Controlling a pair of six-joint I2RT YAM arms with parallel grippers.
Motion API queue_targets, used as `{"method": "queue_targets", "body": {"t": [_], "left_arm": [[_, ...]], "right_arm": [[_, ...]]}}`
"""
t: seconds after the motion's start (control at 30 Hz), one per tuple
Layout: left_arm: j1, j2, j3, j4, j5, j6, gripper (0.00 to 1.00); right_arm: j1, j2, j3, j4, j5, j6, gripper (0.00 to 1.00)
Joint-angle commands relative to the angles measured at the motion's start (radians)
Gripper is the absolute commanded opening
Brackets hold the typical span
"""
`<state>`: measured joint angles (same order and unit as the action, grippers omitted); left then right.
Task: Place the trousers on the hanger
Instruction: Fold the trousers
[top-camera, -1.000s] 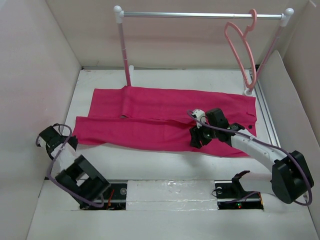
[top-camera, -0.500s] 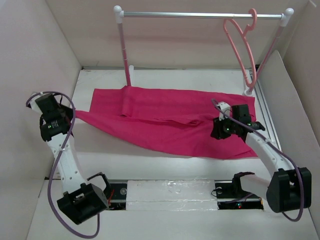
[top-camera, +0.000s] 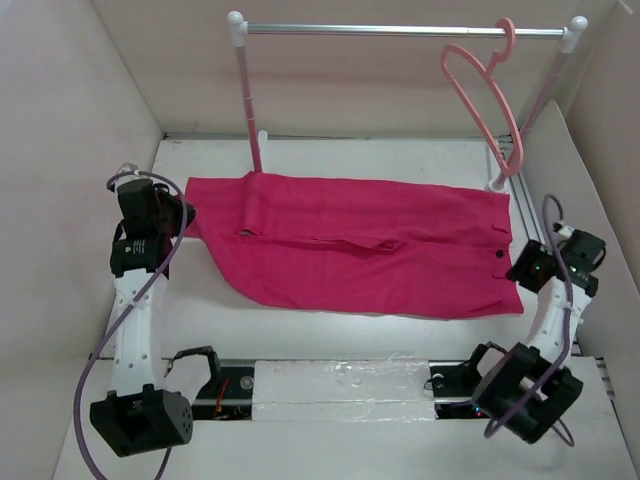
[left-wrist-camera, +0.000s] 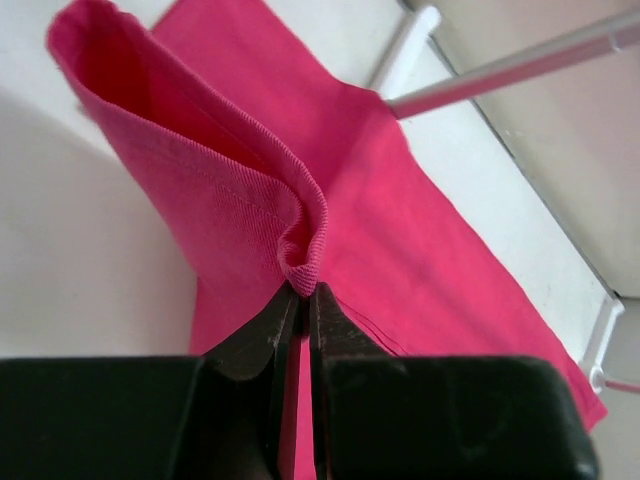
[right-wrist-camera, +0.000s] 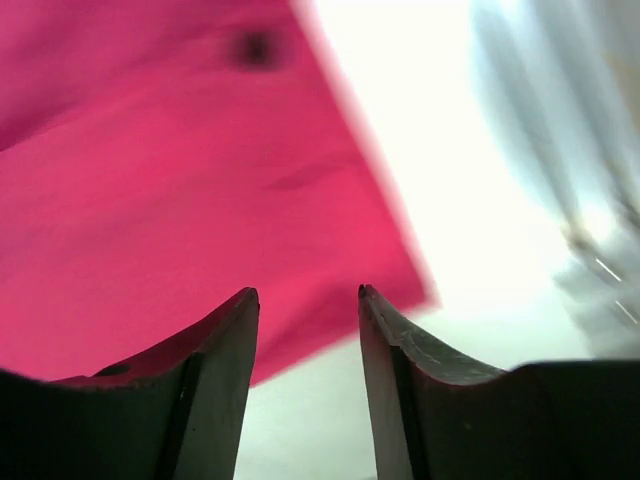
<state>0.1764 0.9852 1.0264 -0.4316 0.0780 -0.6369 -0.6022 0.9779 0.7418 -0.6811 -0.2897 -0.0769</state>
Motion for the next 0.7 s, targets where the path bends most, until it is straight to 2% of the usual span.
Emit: {"method": "queue_targets", "body": {"t": [0.0,0.03,0.07,0.2,0.23,0.4,0.57,0.6,0.63,0.67], "left_arm": [[-0.047,-0.042,0.049,0.097,0.020,-0.023,0.00],[-0.048,-0.042,0.046,0.112,0.019,-0.029,0.00],[-0.048,-0.040,0.046,0.114,0.017,-0.029,0.00],[-0.057,-0.033,0.049,0.103,-0.030,-0.018,0.00],[-0.057,-0.028,0.052,0.103,-0.032,-0.018,0.00],[-0.057,0.016,0.070,0.126,-0.021,-0.043,0.00],[-0.057,0.038,0.026,0.151,-0.001,-0.046,0.00],[-0.057,0.032,0.005,0.163,0.003,-0.050,0.00],[-0.057,0.033,-0.002,0.166,0.006,-0.050,0.00],[-0.057,0.036,-0.006,0.169,0.005,-0.050,0.00]], "right_arm": [[-0.183,0.042,-0.028,-0.026,0.086,0.014,0.51],[-0.271,0.056,-0.047,-0.018,0.081,0.017,0.51],[-0.306,0.079,-0.076,-0.014,0.077,0.017,0.52],[-0.372,0.131,-0.081,-0.011,0.061,0.037,0.55],[-0.384,0.137,-0.091,0.012,0.063,0.034,0.58],[-0.360,0.125,-0.166,0.067,0.029,0.118,0.62],[-0.225,0.139,-0.237,0.169,0.015,0.261,0.63],[-0.190,0.156,-0.254,0.198,0.018,0.291,0.60],[-0.176,0.159,-0.260,0.209,0.021,0.304,0.52],[-0.166,0.157,-0.263,0.210,0.029,0.313,0.35]]}}
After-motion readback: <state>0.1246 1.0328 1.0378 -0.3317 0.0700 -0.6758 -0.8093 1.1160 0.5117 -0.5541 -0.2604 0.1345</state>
